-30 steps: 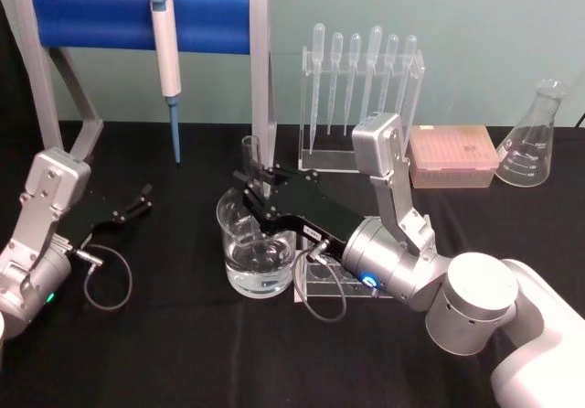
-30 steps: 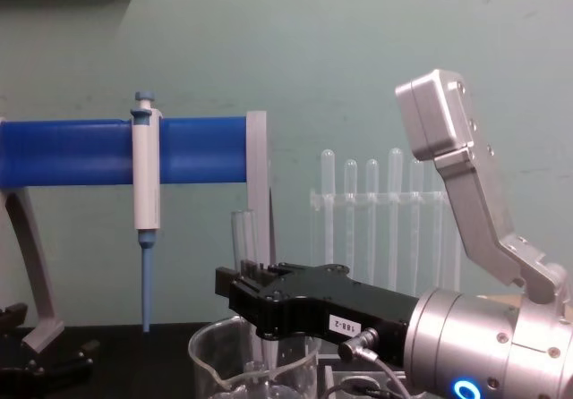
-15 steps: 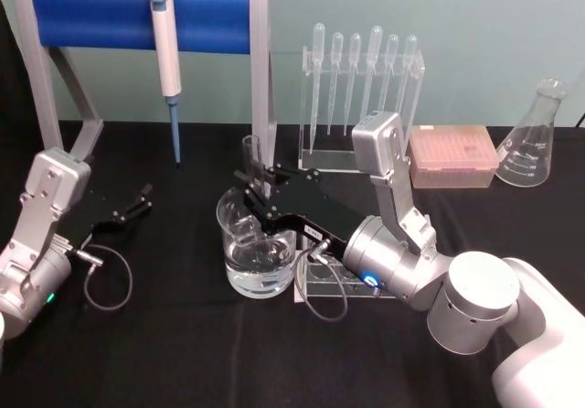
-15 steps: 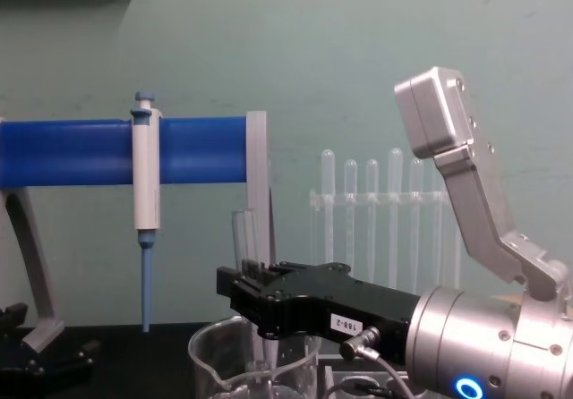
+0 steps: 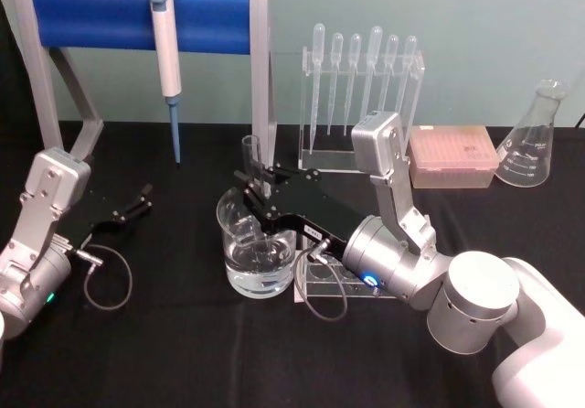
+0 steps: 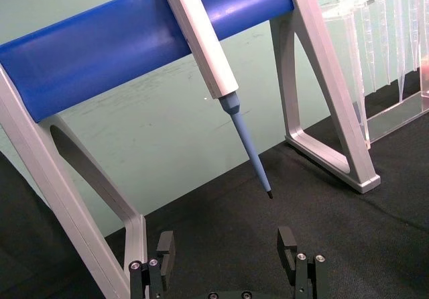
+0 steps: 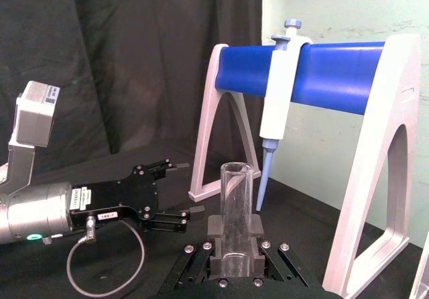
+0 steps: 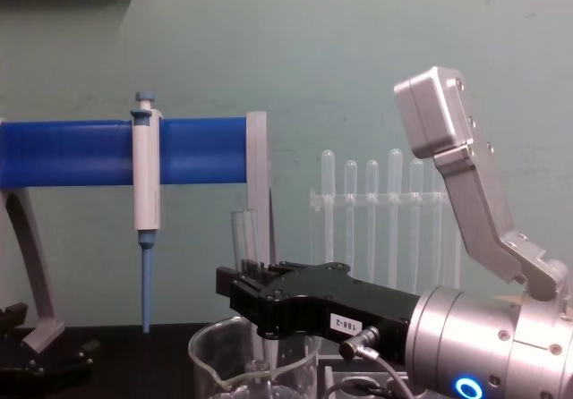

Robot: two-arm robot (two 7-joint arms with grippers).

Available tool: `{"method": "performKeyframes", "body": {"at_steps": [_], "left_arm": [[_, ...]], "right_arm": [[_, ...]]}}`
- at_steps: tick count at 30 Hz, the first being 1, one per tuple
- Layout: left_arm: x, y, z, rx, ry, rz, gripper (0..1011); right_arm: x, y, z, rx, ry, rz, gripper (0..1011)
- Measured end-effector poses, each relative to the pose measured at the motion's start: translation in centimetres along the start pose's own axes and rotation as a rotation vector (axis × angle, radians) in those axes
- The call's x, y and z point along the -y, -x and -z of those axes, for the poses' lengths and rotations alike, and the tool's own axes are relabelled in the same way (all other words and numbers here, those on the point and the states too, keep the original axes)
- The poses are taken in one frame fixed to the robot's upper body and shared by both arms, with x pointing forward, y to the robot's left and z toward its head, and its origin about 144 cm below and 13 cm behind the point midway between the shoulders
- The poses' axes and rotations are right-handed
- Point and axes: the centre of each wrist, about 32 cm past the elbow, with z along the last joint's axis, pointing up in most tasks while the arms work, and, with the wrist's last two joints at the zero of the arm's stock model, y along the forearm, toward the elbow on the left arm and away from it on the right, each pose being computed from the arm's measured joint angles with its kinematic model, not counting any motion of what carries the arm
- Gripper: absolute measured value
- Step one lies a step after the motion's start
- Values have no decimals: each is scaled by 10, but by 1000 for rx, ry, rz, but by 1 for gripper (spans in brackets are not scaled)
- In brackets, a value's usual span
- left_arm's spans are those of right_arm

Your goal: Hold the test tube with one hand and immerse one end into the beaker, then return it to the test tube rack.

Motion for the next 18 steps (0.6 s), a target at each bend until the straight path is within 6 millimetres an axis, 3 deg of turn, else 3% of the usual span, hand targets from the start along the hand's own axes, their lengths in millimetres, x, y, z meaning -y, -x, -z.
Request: {"method": "performKeyframes", "body": {"at_steps": [18], "left_arm": [[0,0,0,0,0,0,1000]], "right_arm": [[0,0,0,-1,-1,0,227]]}}
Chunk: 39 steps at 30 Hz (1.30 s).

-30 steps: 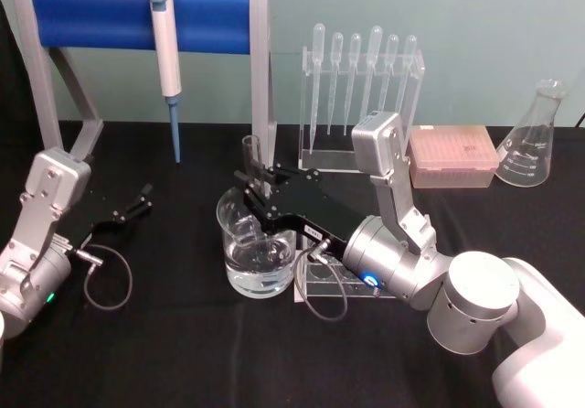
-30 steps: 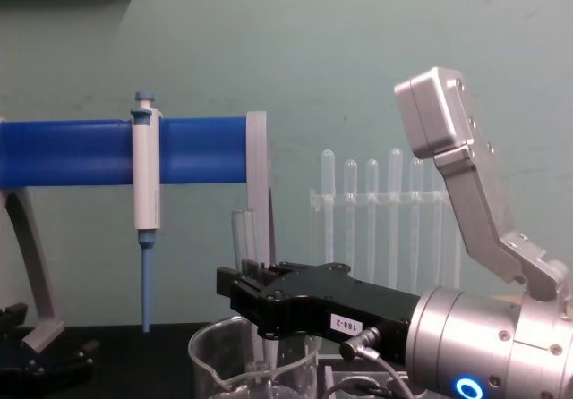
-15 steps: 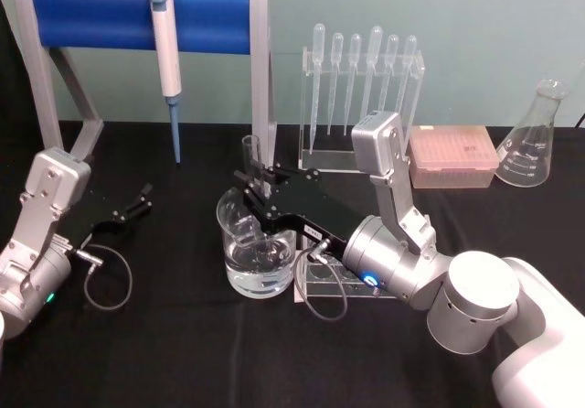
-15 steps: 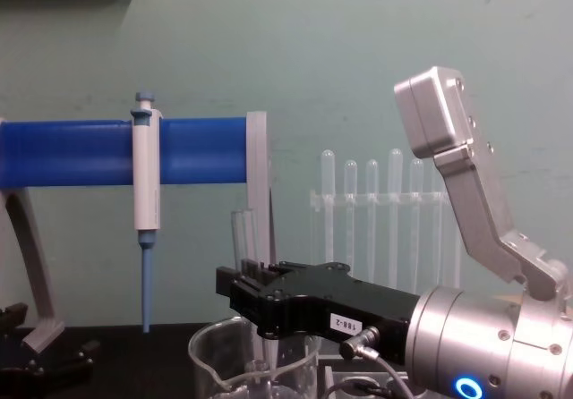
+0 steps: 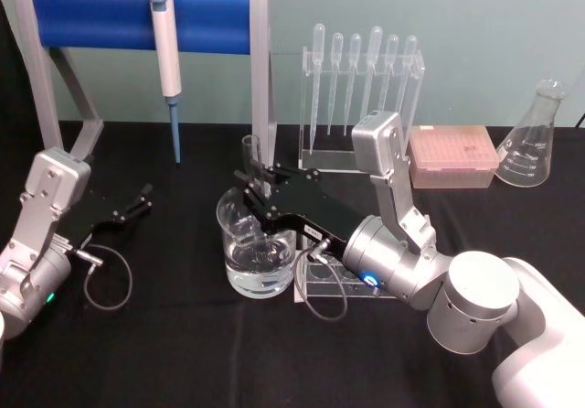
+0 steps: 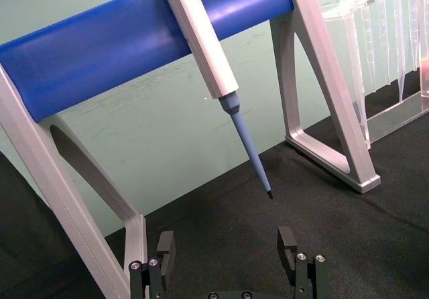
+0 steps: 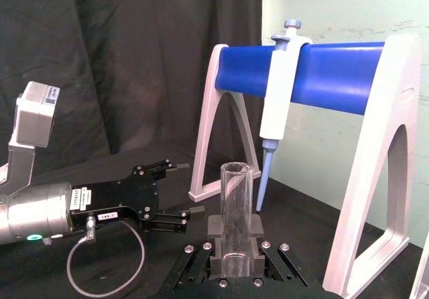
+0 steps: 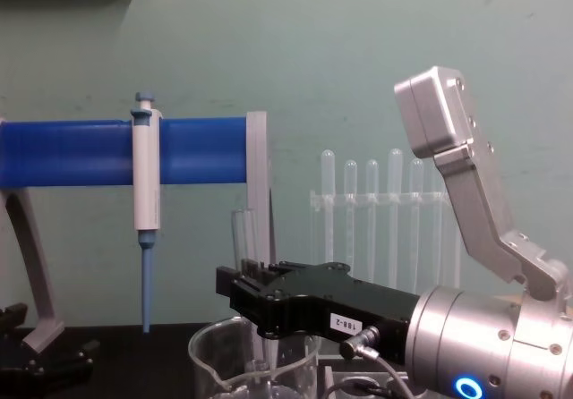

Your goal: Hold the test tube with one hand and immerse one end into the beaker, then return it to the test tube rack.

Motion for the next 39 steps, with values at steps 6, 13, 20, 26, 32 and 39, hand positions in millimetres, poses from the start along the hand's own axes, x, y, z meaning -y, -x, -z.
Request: {"method": "performKeyframes", "body": {"at_steps": [6,13,20,26,32,39], "left_arm": [[0,0,0,0,0,0,1000],[0,0,0,0,0,0,1000],[0,0,0,0,0,0,1000],[0,0,0,0,0,0,1000],[0,0,0,0,0,0,1000],[0,0,0,0,0,0,1000]], "right_arm": [[0,0,0,0,0,0,227],[0,0,0,0,0,0,227],[0,0,0,0,0,0,226],[0,0,0,0,0,0,227],[0,0,0,0,0,0,227],[0,0,0,0,0,0,227]]}}
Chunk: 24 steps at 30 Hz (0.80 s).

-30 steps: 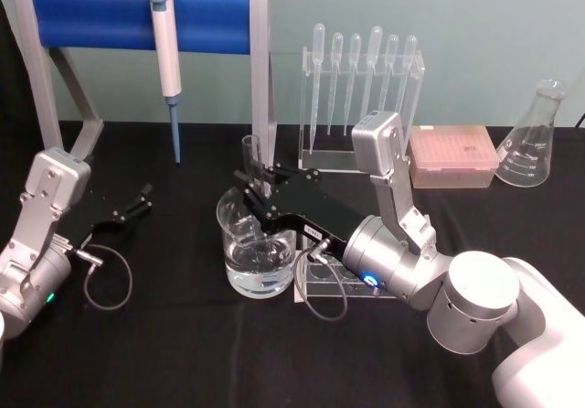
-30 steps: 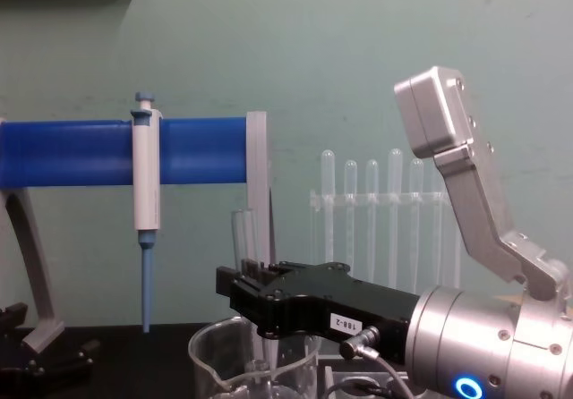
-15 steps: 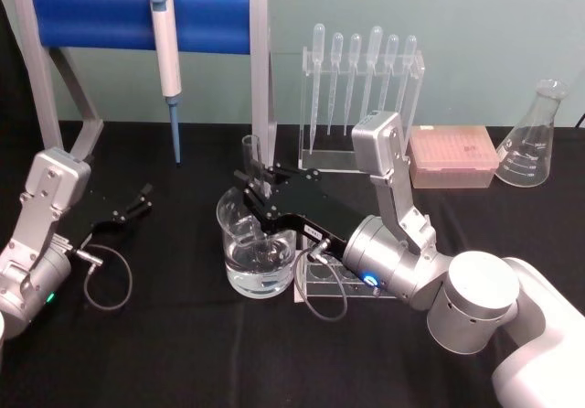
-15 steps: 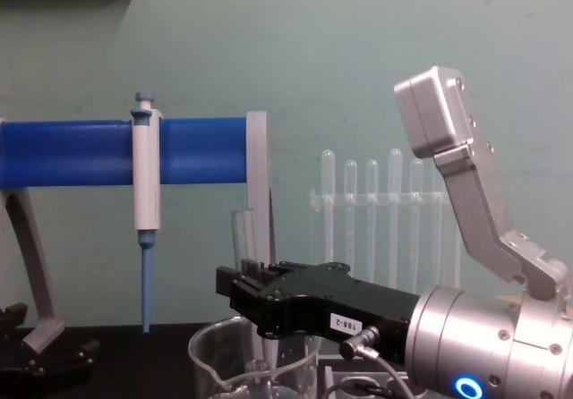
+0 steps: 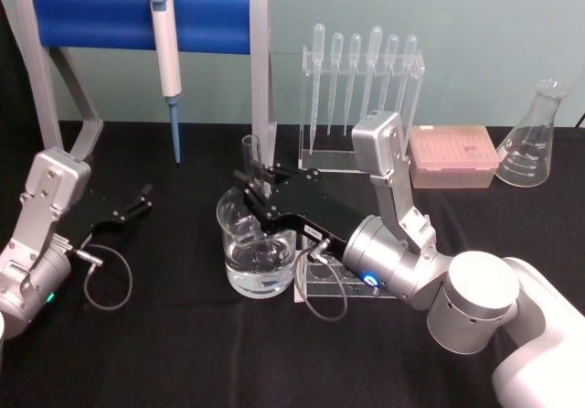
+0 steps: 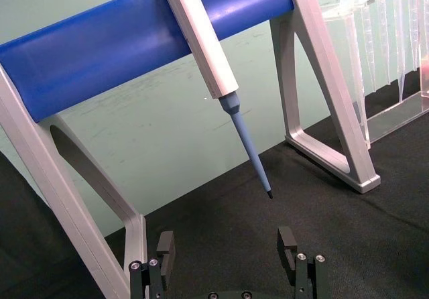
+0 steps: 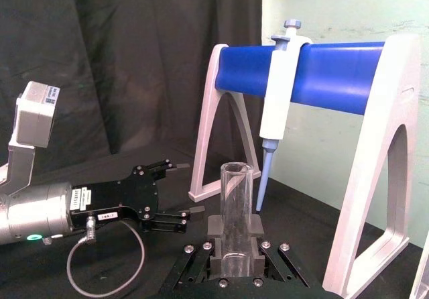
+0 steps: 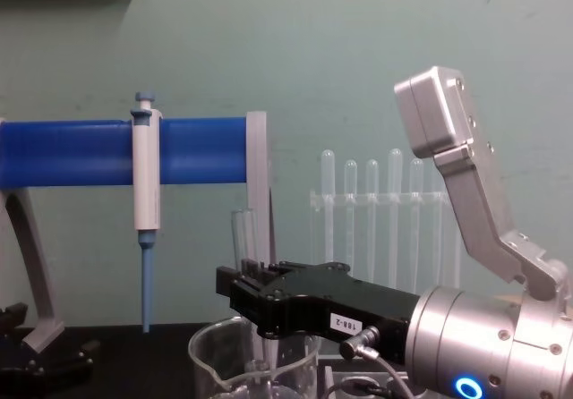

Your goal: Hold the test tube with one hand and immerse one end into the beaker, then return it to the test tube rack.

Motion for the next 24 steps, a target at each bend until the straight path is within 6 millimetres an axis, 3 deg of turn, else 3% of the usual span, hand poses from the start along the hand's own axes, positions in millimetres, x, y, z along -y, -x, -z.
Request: {"method": "performKeyframes", "body": {"at_steps": [24], "left_arm": [[0,0,0,0,0,0,1000]], "right_arm": [[0,0,0,0,0,0,227]]}}
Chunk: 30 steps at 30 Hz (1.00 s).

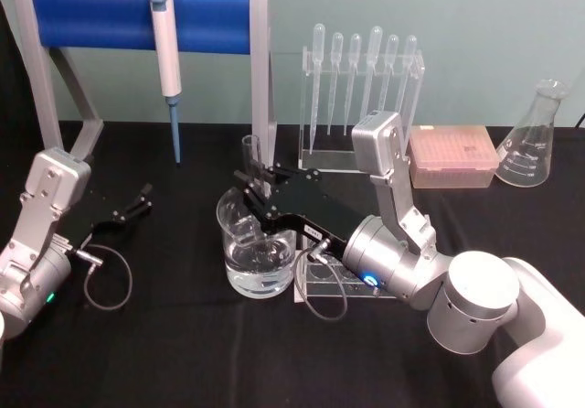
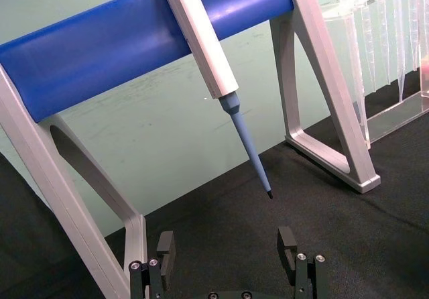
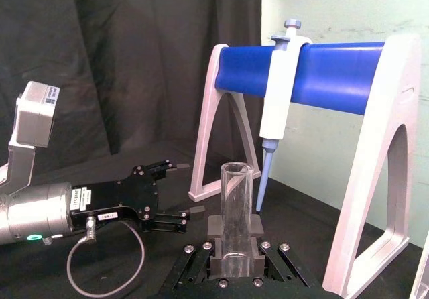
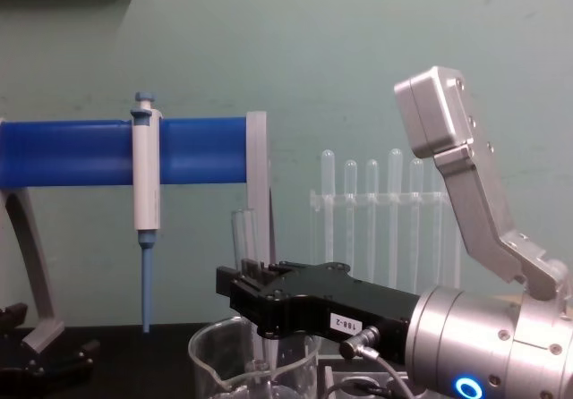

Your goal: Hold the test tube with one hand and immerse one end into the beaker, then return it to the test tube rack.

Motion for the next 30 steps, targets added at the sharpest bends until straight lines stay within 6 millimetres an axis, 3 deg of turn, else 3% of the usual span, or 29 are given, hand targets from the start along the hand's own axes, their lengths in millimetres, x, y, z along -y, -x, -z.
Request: {"method": "performKeyframes", "body": {"at_steps": [30], "left_arm": [[0,0,0,0,0,0,1000]], "right_arm": [[0,0,0,0,0,0,227]]}}
